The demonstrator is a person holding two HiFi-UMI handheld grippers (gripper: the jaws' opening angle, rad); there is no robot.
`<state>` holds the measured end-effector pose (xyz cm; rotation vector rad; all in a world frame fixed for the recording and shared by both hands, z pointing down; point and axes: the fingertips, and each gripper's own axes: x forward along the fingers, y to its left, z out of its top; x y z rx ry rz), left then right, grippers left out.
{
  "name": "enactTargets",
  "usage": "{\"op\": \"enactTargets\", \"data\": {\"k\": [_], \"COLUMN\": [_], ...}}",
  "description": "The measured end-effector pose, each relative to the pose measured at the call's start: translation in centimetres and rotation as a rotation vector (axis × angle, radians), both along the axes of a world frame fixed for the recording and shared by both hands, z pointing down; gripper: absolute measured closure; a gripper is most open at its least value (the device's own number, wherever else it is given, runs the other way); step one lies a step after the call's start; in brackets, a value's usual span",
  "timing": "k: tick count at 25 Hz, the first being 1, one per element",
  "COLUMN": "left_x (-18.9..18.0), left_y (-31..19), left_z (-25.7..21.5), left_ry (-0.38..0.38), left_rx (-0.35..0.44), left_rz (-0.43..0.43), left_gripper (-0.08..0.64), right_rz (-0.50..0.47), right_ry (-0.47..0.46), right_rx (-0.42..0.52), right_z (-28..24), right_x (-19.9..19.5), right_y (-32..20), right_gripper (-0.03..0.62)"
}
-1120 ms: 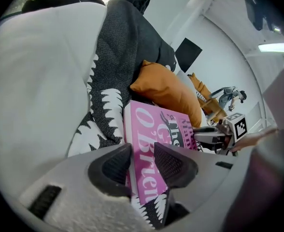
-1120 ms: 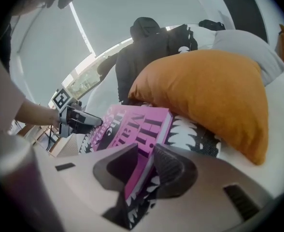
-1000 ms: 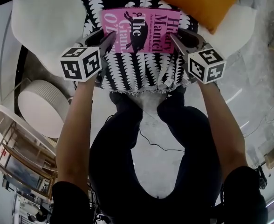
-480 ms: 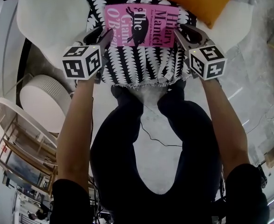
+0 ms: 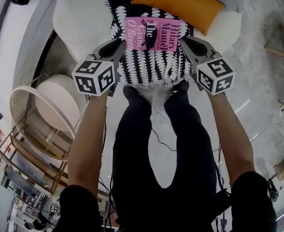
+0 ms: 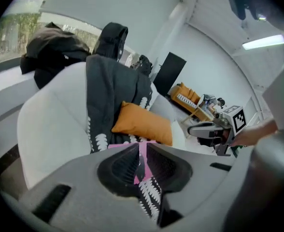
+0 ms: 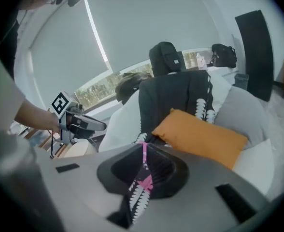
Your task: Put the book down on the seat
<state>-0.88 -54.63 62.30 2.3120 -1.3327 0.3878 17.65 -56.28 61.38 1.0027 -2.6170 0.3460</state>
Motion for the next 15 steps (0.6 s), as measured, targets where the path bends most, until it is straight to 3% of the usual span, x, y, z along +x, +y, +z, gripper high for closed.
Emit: {"op": "enactTargets", "data": {"k": [4, 8, 15], "left_x": [0.8, 1.7, 2.5], "left_y": [3.3, 6.8, 14.2], "left_z": [-10.0, -18.6, -34.4], "left_ry": [0.055, 0.047, 0.105], "left_rx": [0.097, 0.164, 0.357], "left_rz": [0.026, 0.076, 0.157], "left_gripper": [0.515, 0.526, 0.529], "right_rz": [-0.044, -0.071, -0.117], "right_ry": [-0.05, -0.173, -0.306], "right_rx": [0.067, 0.122, 0.338], "right_z": [-9.8, -20.8, -40.0], "right_x": [-1.2, -2.4, -2.8], "right_y": [3.5, 7.2, 15.3], "right_gripper": [0.555, 0.558, 0.559]}}
